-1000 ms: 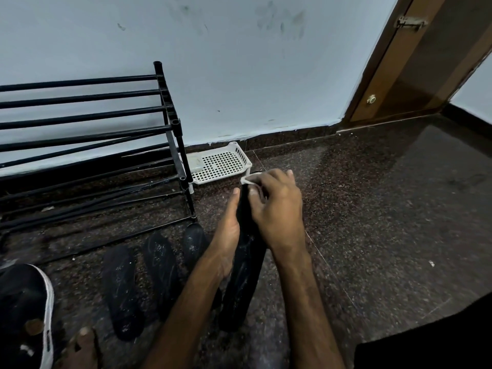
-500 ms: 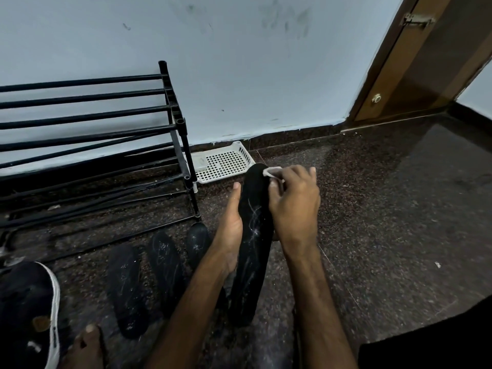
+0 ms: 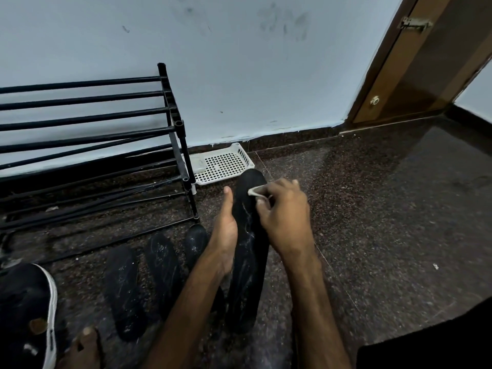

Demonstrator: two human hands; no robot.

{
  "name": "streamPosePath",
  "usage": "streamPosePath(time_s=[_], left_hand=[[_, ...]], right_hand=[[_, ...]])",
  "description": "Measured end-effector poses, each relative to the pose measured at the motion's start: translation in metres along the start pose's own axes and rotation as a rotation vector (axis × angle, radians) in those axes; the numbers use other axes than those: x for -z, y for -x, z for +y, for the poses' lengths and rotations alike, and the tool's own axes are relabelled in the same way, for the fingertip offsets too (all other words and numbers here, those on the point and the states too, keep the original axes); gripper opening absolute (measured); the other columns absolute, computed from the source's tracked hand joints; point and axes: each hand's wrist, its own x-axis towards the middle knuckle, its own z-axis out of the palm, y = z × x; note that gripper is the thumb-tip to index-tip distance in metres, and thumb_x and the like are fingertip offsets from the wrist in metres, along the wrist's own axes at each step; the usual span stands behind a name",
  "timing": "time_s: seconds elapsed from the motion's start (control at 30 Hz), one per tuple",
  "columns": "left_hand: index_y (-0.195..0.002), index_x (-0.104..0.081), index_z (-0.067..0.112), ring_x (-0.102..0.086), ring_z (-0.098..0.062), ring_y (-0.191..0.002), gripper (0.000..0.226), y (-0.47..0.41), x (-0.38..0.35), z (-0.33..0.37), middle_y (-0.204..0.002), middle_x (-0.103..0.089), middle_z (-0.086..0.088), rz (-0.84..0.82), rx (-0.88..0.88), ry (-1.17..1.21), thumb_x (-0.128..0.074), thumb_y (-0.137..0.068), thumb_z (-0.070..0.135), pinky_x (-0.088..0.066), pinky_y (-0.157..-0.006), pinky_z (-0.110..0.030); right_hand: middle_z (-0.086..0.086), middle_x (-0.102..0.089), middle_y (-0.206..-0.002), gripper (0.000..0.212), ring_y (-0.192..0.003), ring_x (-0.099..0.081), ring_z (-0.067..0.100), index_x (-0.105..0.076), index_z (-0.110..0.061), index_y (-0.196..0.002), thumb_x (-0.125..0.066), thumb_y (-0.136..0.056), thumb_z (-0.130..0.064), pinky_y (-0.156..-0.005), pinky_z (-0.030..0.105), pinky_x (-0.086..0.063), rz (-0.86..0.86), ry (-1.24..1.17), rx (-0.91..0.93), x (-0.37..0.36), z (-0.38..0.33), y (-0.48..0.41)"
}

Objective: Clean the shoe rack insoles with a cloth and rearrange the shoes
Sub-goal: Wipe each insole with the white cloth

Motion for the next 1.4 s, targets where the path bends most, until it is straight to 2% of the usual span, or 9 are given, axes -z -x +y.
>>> streamPosePath(time_s=[0.17, 0.33, 0.47, 0.7, 0.87, 1.0, 1.13, 1.3, 1.4], left_hand=[[-0.13, -0.061, 0.011, -0.06, -0.031, -0.12, 0.082, 0.0, 0.003, 0.001, -0.132, -0.061, -0.019, 0.002, -0.053, -0.054, -0.026, -0.091, 0.074, -0.048, -0.099, -0.042], [-0.134, -0.059, 0.015, -0.06, -0.034, -0.121, 0.092, 0.001, 0.004, 0.0, -0.135, -0.06, -0.017, -0.036, 0.008, -0.1, -0.015, -0.086, 0.08, -0.047, -0.099, -0.052], [-0.124, -0.064, 0.01, -0.067, -0.028, -0.111, 0.081, 0.002, -0.001, -0.006, -0.124, -0.066, -0.019, 0.011, -0.086, -0.127, -0.02, -0.093, 0.071, -0.056, -0.089, -0.038], [-0.139, -0.053, 0.014, -0.043, -0.043, -0.134, 0.095, -0.002, 0.004, -0.001, -0.142, -0.052, -0.022, -0.061, 0.011, -0.108, -0.018, -0.081, 0.081, -0.026, -0.11, -0.065], [-0.131, -0.06, 0.008, -0.059, -0.033, -0.122, 0.085, -0.001, 0.005, -0.003, -0.134, -0.059, -0.022, -0.02, -0.079, -0.07, -0.026, -0.089, 0.074, -0.045, -0.104, -0.047], [-0.139, -0.053, 0.014, -0.057, -0.037, -0.123, 0.094, 0.001, 0.005, 0.001, -0.136, -0.058, -0.021, -0.05, -0.033, -0.149, -0.023, -0.08, 0.081, -0.038, -0.106, -0.062], [-0.133, -0.058, 0.014, -0.064, -0.034, -0.111, 0.093, 0.0, 0.008, 0.004, -0.126, -0.064, -0.018, -0.071, -0.032, -0.148, -0.017, -0.084, 0.08, -0.051, -0.09, -0.052], [-0.142, -0.049, 0.013, -0.052, -0.036, -0.13, 0.091, 0.001, 0.007, 0.002, -0.142, -0.052, -0.021, -0.061, -0.041, -0.058, -0.026, -0.084, 0.079, -0.041, -0.106, -0.052], [-0.138, -0.054, 0.015, -0.062, -0.036, -0.115, 0.094, 0.001, 0.011, 0.003, -0.133, -0.059, -0.02, -0.113, 0.01, -0.139, -0.026, -0.081, 0.085, -0.049, -0.094, -0.058]], right_hand=[[0.001, -0.068, -0.103, 0.018, -0.086, -0.052, 0.005, -0.073, -0.013, -0.105, -0.068, -0.088, -0.01, -0.12, 0.032, -0.009, 0.012, -0.015, 0.1, -0.006, -0.013, -0.009], [0.001, -0.067, -0.108, 0.02, -0.092, -0.052, 0.006, -0.072, -0.013, -0.107, -0.069, -0.088, -0.011, -0.118, 0.045, -0.029, 0.028, 0.036, -0.046, 0.005, 0.005, -0.006], [-0.001, -0.067, -0.099, 0.015, -0.086, -0.056, 0.009, -0.074, -0.014, -0.101, -0.068, -0.087, -0.012, -0.121, 0.032, -0.009, -0.071, -0.015, 0.091, -0.004, -0.013, -0.004], [0.0, -0.066, -0.111, 0.021, -0.091, -0.049, 0.002, -0.07, -0.015, -0.11, -0.068, -0.089, -0.014, -0.121, 0.043, -0.022, 0.013, 0.079, -0.062, 0.009, 0.006, -0.01], [-0.003, -0.066, -0.101, 0.017, -0.087, -0.052, 0.005, -0.074, -0.014, -0.103, -0.068, -0.087, -0.011, -0.119, 0.026, -0.008, -0.132, -0.029, 0.095, 0.002, -0.015, -0.005], [-0.001, -0.066, -0.111, 0.022, -0.092, -0.049, 0.001, -0.07, -0.015, -0.111, -0.068, -0.089, -0.012, -0.123, 0.038, -0.013, 0.001, 0.041, 0.015, 0.004, -0.006, -0.015], [-0.003, -0.066, -0.105, 0.018, -0.089, -0.053, 0.003, -0.072, -0.016, -0.104, -0.07, -0.087, -0.013, -0.119, 0.044, -0.029, -0.076, 0.019, -0.053, 0.01, 0.009, -0.009], [-0.002, -0.066, -0.105, 0.02, -0.088, -0.05, 0.001, -0.072, -0.015, -0.108, -0.069, -0.088, -0.013, -0.121, 0.032, -0.014, -0.085, -0.01, 0.074, -0.001, -0.009, -0.013], [0.002, -0.067, -0.113, 0.024, -0.094, -0.053, 0.003, -0.07, -0.013, -0.112, -0.069, -0.088, -0.014, -0.116, 0.045, -0.033, 0.064, 0.017, -0.034, -0.001, 0.006, -0.024]])
